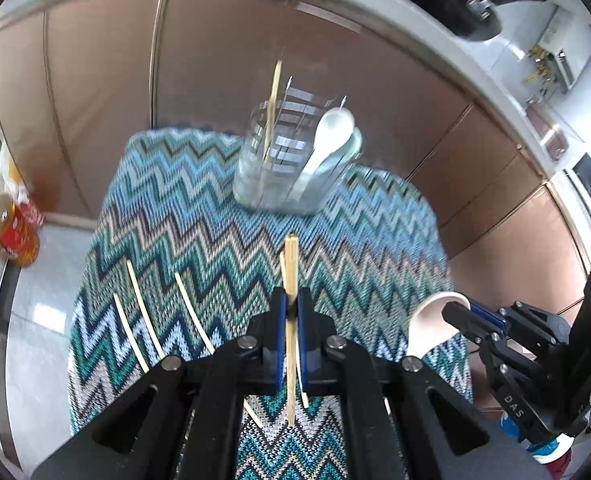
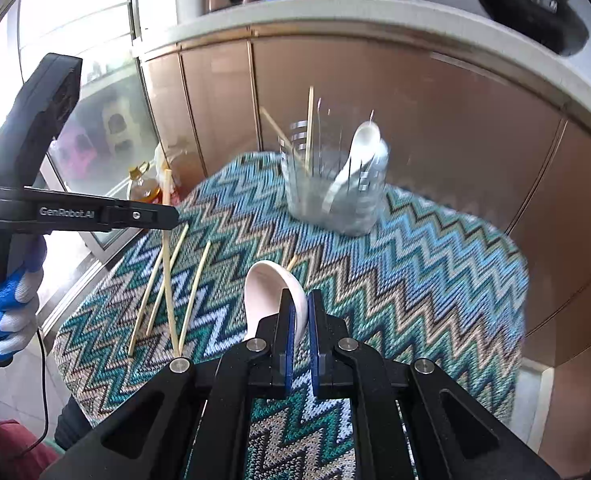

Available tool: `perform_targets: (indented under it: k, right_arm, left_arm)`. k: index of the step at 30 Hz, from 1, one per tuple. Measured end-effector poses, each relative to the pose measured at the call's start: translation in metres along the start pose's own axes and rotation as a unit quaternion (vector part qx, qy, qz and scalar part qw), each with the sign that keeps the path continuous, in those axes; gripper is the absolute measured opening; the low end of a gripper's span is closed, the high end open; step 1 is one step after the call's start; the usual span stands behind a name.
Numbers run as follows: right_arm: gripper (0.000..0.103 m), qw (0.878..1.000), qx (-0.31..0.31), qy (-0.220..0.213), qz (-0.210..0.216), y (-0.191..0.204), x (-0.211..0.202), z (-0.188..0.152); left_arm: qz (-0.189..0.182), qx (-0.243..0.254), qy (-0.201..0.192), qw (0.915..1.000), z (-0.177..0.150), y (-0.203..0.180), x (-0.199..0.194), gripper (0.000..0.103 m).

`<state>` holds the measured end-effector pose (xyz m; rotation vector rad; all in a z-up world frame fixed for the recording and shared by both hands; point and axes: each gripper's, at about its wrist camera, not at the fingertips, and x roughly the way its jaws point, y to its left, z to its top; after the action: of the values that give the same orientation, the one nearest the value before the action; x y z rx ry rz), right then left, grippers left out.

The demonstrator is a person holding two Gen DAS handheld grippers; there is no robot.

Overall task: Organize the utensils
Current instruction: 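Grasp a white spoon with the right tool while the left tool grasps a chopstick, then lower the chopstick into the wire holder with the left tool while the right drops the spoon in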

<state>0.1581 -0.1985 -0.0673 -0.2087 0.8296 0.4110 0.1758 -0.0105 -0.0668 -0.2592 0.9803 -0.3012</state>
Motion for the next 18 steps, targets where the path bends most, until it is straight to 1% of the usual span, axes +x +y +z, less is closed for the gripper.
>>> perform_targets:
  k: [4,8,14,18]
  right_arm:
    - [0.006,1.000,0.002,-0.027,-0.013,-0.002,-0.016,0.017]
    - [0.006,0.998,0.014,-0.057,-0.029,-0.009,-0.028,0.042]
    - [0.006,0.994,0.026,-0.096,-0.053,-0.020,-0.036,0.082]
    - [0.006,0.988,0.031,-0.126,-0.078,-0.029,-0.037,0.107]
  left_arm:
    - [-0.008,0.013,-0.036,0.9993,0.012,-0.009,-0.029,0.005]
    - [-0.019,0.023,-0.071,0.9970,0.031,-0.018,-0.057,0.005]
    - [-0.032,0.034,-0.118,0.9919,0.071,-0.032,-0.083,0.005]
    - [-0.030,0.040,-0.158,0.9862,0.101,-0.042,-0.090,0.005]
